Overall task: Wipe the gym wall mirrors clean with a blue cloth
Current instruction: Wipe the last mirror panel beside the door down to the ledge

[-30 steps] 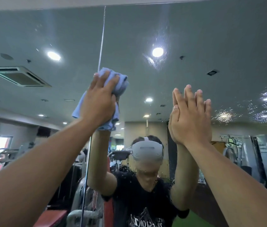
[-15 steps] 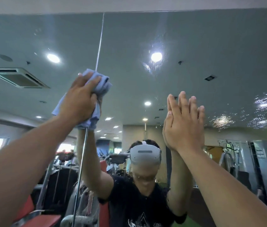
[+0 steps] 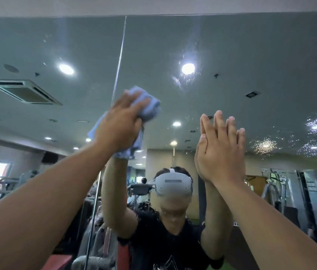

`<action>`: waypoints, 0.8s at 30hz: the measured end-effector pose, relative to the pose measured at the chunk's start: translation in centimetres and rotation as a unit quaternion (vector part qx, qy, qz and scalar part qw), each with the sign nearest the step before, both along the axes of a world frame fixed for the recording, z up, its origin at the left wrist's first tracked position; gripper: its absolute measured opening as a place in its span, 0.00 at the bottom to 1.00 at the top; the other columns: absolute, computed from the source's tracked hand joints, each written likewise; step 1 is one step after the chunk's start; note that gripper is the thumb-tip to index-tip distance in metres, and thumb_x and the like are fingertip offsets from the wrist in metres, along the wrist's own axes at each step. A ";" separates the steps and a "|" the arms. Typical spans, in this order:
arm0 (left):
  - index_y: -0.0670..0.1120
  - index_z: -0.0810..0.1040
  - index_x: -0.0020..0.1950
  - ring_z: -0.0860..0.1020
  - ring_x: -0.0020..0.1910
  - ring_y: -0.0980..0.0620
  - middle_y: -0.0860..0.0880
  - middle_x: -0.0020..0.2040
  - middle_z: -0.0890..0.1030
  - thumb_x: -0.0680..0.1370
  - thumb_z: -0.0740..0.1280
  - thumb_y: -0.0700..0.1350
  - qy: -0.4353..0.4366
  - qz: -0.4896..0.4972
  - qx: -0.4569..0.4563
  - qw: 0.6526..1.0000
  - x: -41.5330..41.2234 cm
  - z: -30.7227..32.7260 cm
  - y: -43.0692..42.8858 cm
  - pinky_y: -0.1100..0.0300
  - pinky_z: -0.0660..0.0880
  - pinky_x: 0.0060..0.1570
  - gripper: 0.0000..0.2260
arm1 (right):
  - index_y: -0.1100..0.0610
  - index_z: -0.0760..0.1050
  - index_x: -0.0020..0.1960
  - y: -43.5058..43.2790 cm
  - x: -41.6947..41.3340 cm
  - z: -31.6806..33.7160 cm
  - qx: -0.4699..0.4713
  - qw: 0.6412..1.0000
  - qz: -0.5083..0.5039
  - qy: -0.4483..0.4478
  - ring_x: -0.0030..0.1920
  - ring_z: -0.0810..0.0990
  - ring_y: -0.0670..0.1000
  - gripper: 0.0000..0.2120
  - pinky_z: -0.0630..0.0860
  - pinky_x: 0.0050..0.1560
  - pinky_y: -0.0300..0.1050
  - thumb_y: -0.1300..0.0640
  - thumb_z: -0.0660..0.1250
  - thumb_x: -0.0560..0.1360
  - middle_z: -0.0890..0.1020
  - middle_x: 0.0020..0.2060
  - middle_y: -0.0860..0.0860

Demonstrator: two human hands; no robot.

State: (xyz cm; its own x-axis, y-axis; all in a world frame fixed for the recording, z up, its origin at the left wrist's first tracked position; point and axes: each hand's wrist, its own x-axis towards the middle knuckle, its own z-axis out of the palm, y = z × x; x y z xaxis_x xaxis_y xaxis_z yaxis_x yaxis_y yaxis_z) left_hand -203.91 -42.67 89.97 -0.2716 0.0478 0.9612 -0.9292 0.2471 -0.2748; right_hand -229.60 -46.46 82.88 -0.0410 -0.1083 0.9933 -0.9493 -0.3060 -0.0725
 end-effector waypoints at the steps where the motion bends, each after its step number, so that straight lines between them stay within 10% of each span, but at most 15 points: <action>1: 0.48 0.74 0.71 0.66 0.73 0.41 0.44 0.73 0.70 0.71 0.54 0.42 0.067 0.007 -0.002 0.998 -0.7 0.8 0.2 0.50 0.62 0.74 0.28 | 0.46 0.51 0.84 0.0 0.1 0.0 -0.002 1.000 -0.001 0.001 0.83 0.47 0.60 0.29 0.42 0.81 0.61 0.46 0.39 0.83 0.51 0.84 0.53; 4: 0.50 0.70 0.71 0.63 0.74 0.40 0.47 0.74 0.67 0.71 0.51 0.45 0.100 0.047 0.009 0.994 -3.5 1.0 0.0 0.46 0.64 0.72 0.28 | 0.46 0.51 0.84 0.2 0.1 0.1 -0.003 1.000 0.000 0.001 0.83 0.48 0.60 0.29 0.43 0.81 0.62 0.46 0.39 0.83 0.52 0.83 0.53; 11: 0.54 0.63 0.79 0.59 0.80 0.42 0.49 0.80 0.62 0.81 0.59 0.50 -0.289 0.126 0.025 0.949 -0.3 -3.4 -0.3 0.44 0.61 0.77 0.25 | 0.43 0.51 0.83 1.1 -1.9 0.7 0.034 0.998 0.012 0.047 0.83 0.47 0.57 0.28 0.46 0.81 0.58 0.47 0.44 0.84 0.50 0.84 0.50; 19: 0.44 0.72 0.74 0.67 0.70 0.38 0.39 0.70 0.72 0.70 0.56 0.41 0.019 0.049 0.004 0.999 -5.1 5.0 0.8 0.47 0.58 0.75 0.30 | 0.48 0.62 0.79 0.8 -8.0 2.1 -0.022 0.998 0.016 0.048 0.81 0.58 0.59 0.27 0.53 0.80 0.60 0.50 0.48 0.80 0.64 0.80 0.54; 24: 0.48 0.70 0.73 0.64 0.73 0.38 0.42 0.73 0.69 0.71 0.55 0.45 0.017 0.055 0.016 0.998 -13.8 7.5 -0.9 0.47 0.60 0.74 0.29 | 0.51 0.65 0.79 0.2 -11.3 3.5 -0.069 0.997 0.032 0.002 0.81 0.56 0.59 0.27 0.50 0.80 0.59 0.51 0.49 0.80 0.63 0.80 0.55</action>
